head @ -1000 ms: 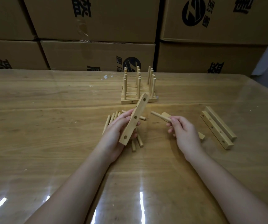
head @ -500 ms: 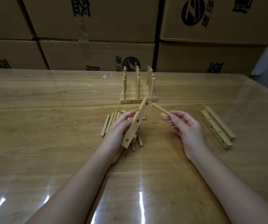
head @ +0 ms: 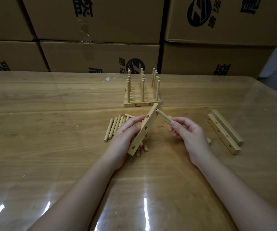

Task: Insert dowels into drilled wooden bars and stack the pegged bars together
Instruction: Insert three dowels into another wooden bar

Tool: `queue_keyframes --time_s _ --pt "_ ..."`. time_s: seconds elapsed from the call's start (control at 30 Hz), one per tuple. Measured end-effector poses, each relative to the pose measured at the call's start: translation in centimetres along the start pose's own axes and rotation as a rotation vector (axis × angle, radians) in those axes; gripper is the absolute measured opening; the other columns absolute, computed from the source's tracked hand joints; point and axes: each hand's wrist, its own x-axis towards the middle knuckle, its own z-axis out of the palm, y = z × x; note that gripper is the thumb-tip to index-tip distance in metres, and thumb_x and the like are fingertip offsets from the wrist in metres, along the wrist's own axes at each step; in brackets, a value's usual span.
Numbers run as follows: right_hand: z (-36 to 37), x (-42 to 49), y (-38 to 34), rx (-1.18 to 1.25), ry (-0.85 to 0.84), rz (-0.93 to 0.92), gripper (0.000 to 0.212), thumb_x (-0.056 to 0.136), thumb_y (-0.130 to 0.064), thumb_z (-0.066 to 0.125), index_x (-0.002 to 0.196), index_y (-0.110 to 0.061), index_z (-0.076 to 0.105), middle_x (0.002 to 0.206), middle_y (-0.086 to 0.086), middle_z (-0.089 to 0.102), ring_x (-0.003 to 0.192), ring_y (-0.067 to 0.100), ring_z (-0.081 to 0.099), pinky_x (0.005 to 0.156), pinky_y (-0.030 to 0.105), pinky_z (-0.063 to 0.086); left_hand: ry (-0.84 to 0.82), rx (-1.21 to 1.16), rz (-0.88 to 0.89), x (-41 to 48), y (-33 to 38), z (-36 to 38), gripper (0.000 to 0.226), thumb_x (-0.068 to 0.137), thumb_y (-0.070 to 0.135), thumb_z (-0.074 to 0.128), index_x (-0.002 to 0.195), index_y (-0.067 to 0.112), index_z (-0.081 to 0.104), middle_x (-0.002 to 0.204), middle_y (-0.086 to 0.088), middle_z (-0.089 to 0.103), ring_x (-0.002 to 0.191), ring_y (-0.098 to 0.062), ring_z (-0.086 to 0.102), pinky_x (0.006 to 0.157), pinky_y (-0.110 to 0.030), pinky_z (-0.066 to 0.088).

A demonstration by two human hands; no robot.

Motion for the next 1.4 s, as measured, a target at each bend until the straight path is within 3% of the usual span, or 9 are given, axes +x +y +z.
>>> queue_keyframes --time_s 0.3,0.47,0.6,0.7,0.9,1.03,1.13,1.23,1.4 --pt "-0.1 0.0 0.3 -0.054 -0.006 -0.024 0.015 0.089 -0.022 0.059 0.101 -0.027 0.068 0.062 -0.014 0.061 0.06 -0.005 0.053 0.057 0.01 0.044 -0.007 0.052 0.035 0.0 -0.3 0.1 0.027 0.095 0.028 0.053 0.114 0.043 0.064 0.07 0.005 0.062 0.055 -0.012 0.058 0.048 -0.023 0.048" --pt "0.1 0.0 0.4 -0.123 -0.038 -0.081 0.018 0.09 -0.023 0.057 0.105 -0.023 0.068 0.06 -0.023 0.059 0.059 -0.01 0.05 0.058 0.005 0.039 -0.006 0.06 0.038 0.0 -0.4 0.1 0.027 0.091 0.03 0.057 0.112 0.044 0.065 0.079 -0.001 0.059 0.051 -0.012 0.057 0.043 -0.022 0.046" --pt "0.2 0.0 0.5 -0.154 -0.048 -0.087 0.018 0.09 -0.026 0.058 0.105 -0.027 0.068 0.073 -0.03 0.065 0.078 -0.015 0.057 0.074 0.008 0.043 0.0 0.066 0.06 -0.1 -0.5 -0.1 0.027 0.093 0.026 0.054 0.113 0.04 0.064 0.077 -0.004 0.065 0.055 -0.01 0.058 0.046 -0.02 0.046" --pt "0.2 0.0 0.5 -0.16 -0.028 -0.095 0.015 0.089 -0.027 0.06 0.098 -0.037 0.067 0.091 -0.025 0.069 0.098 -0.01 0.057 0.087 0.014 0.042 -0.023 0.081 0.073 0.0 -0.5 0.0 0.027 0.095 0.024 0.051 0.118 0.034 0.06 0.071 -0.006 0.067 0.06 -0.012 0.058 0.049 -0.02 0.047" --pt "0.3 0.0 0.5 -0.23 -0.079 -0.131 0.015 0.092 -0.025 0.055 0.095 -0.034 0.066 0.079 -0.023 0.068 0.079 -0.008 0.058 0.073 0.01 0.041 -0.03 0.049 0.047 0.1 -0.5 -0.1 0.025 0.096 0.024 0.049 0.117 0.032 0.061 0.067 -0.006 0.065 0.047 -0.011 0.054 0.04 -0.019 0.041" --pt "0.3 0.1 0.3 -0.234 -0.079 -0.117 0.014 0.09 -0.03 0.056 0.09 -0.037 0.068 0.098 -0.012 0.06 0.1 0.0 0.052 0.086 0.021 0.037 -0.039 0.05 0.032 0.2 -0.5 -0.2 0.026 0.096 0.025 0.048 0.119 0.031 0.059 0.069 -0.008 0.066 0.048 -0.011 0.054 0.041 -0.019 0.042" --pt "-0.3 0.3 0.1 -0.045 -0.05 -0.012 0.015 0.088 -0.034 0.057 0.091 -0.032 0.071 0.093 -0.017 0.066 0.088 -0.008 0.056 0.082 0.02 0.039 -0.048 0.066 0.025 0.1 -0.5 -0.1 0.024 0.097 0.024 0.048 0.117 0.031 0.06 0.07 -0.008 0.067 0.049 -0.012 0.054 0.043 -0.019 0.043" --pt "-0.6 0.3 0.1 0.123 -0.021 0.034 0.012 0.087 -0.026 0.06 0.089 -0.024 0.071 0.069 -0.012 0.064 0.068 0.001 0.056 0.066 0.018 0.045 -0.046 0.069 0.024 0.2 -0.6 -0.1 0.024 0.098 0.023 0.048 0.116 0.03 0.06 0.07 -0.008 0.067 0.048 -0.012 0.054 0.043 -0.02 0.044" --pt "-0.6 0.4 0.0 0.144 -0.05 0.009 0.01 0.084 -0.013 0.064 0.092 -0.019 0.069 0.083 0.006 0.072 0.077 0.01 0.065 0.068 0.022 0.049 -0.043 0.068 0.026 0.2 -0.8 -0.1 0.023 0.097 0.023 0.048 0.116 0.03 0.061 0.07 -0.008 0.068 0.047 -0.012 0.053 0.044 -0.021 0.044"
